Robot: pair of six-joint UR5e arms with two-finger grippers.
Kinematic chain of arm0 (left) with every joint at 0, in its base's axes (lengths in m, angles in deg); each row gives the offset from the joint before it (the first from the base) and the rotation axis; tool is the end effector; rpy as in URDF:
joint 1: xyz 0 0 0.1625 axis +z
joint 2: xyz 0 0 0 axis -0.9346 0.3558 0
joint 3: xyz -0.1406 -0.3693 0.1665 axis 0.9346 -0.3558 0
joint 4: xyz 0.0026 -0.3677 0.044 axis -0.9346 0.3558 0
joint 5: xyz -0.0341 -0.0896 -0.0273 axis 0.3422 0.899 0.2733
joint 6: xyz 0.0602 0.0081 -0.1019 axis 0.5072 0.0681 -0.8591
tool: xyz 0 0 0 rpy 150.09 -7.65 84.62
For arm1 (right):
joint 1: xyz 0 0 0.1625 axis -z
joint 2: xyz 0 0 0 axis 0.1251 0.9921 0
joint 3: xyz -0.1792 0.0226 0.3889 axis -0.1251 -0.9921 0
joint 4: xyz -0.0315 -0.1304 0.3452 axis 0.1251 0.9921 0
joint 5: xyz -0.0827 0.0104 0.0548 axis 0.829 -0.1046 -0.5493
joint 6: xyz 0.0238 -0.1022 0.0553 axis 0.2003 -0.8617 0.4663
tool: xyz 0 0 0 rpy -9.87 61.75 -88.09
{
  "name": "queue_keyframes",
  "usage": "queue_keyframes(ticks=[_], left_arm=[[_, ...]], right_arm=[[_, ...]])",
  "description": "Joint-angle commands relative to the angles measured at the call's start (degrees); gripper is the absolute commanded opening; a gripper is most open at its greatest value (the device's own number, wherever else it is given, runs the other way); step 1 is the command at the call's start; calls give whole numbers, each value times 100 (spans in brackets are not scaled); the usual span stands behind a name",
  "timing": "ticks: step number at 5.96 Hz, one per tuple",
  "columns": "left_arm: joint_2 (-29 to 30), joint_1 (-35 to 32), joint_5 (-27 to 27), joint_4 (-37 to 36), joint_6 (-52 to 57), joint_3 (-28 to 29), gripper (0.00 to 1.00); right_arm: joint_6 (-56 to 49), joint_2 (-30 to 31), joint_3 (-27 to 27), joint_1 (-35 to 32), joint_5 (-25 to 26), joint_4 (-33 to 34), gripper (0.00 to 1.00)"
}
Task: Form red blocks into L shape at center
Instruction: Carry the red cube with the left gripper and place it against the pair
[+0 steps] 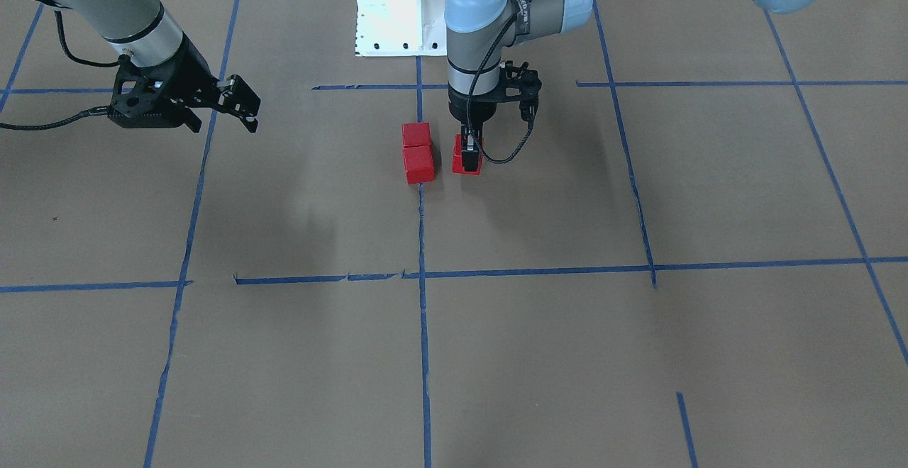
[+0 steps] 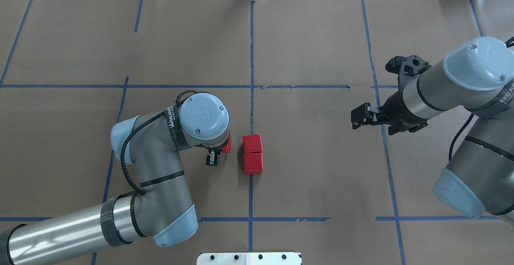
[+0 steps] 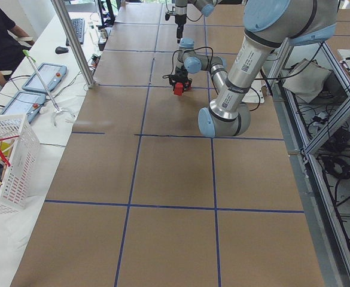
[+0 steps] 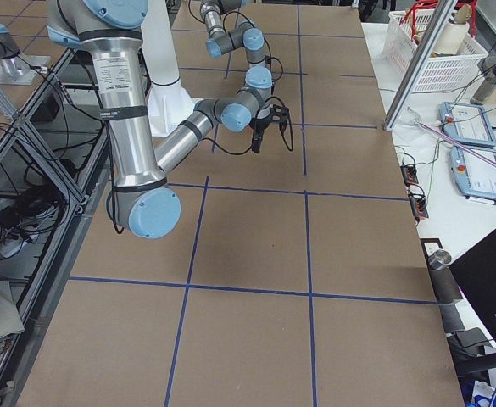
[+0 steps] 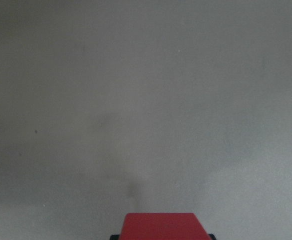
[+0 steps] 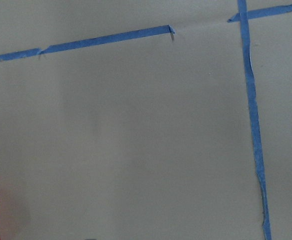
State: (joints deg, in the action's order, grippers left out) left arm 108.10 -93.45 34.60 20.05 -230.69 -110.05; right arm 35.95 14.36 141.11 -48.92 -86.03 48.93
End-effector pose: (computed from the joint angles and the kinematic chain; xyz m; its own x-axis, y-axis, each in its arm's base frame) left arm 0.5682 -0.3849 0.2599 -0.0462 -0.9861 -0.1597 0.7459 0.0723 -0.6621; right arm -0.3158 -0.3810 0.3690 0.6099 0.1293 0.7818 -0.1047 0.9911 -0.0822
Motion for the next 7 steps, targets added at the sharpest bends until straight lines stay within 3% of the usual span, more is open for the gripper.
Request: queue_keyframes(ticks=[1,7], left_arm=[[439,12,4,23,-250,679,6],[458,109,4,-29,-302,629,7]], right_arm=[[18,-8,-11,25,7,0,99],[27,0,-47,34,7,0,99]])
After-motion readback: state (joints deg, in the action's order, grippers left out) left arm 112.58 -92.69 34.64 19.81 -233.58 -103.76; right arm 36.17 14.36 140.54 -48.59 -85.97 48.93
